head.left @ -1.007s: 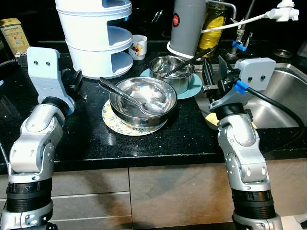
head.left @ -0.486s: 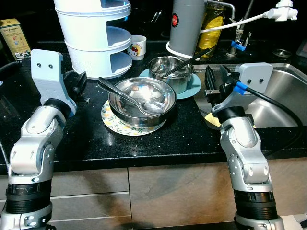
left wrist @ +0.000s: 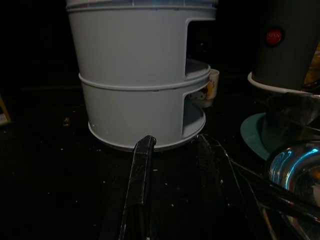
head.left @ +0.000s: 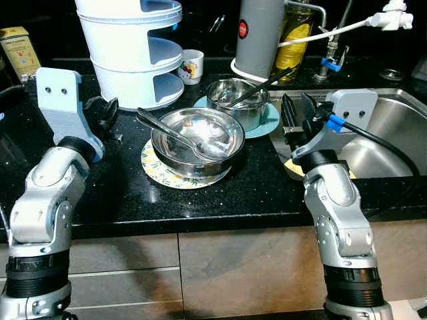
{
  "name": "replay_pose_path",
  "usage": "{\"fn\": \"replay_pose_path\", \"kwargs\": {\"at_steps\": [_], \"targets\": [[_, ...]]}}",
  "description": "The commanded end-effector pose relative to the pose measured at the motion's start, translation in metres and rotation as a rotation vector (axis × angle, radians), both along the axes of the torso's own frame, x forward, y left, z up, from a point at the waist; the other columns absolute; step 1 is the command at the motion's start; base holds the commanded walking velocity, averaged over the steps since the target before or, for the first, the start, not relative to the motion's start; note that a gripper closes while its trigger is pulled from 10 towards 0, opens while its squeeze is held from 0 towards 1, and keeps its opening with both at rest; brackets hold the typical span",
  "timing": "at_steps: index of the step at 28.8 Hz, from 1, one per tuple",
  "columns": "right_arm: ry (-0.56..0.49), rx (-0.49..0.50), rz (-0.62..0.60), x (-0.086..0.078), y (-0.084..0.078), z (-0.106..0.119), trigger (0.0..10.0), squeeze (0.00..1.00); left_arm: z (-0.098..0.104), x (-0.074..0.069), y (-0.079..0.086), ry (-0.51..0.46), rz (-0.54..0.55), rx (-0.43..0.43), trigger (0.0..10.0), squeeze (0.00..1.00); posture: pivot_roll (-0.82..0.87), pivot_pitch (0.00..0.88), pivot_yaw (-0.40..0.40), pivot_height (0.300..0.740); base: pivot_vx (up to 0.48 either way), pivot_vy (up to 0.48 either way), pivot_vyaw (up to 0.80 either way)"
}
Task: Kitchen organization
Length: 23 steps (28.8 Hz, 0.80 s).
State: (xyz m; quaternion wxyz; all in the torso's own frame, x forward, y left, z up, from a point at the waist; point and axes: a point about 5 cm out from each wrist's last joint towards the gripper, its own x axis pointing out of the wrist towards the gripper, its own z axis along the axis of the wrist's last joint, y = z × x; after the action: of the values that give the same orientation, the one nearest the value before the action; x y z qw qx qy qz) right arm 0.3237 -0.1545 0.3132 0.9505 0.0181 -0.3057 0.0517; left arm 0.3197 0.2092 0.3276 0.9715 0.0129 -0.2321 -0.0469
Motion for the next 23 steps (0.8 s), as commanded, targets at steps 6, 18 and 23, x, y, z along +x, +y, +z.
{"fn": "replay_pose_path", "kwargs": {"at_steps": [6,18,23], "targets": [[0.050,0.028,0.007,0.003,-0.001,-0.009,10.0,0.00,-0.002,0.005,0.002,0.029,-0.055,0.016,10.0,0.00,0.02,0.116,0.041,0.740,0.000,0.000,0.00],[0.117,0.032,0.136,0.008,0.008,-0.010,10.0,0.00,-0.007,0.005,-0.007,0.055,-0.136,0.014,10.0,0.00,0.02,0.124,0.036,0.740,0.000,0.000,0.00],[0.133,0.003,0.165,0.009,0.010,-0.010,10.0,0.00,-0.016,-0.001,-0.009,0.074,-0.156,0.033,10.0,0.00,0.01,0.150,0.012,0.740,0.000,0.000,0.00]]}}
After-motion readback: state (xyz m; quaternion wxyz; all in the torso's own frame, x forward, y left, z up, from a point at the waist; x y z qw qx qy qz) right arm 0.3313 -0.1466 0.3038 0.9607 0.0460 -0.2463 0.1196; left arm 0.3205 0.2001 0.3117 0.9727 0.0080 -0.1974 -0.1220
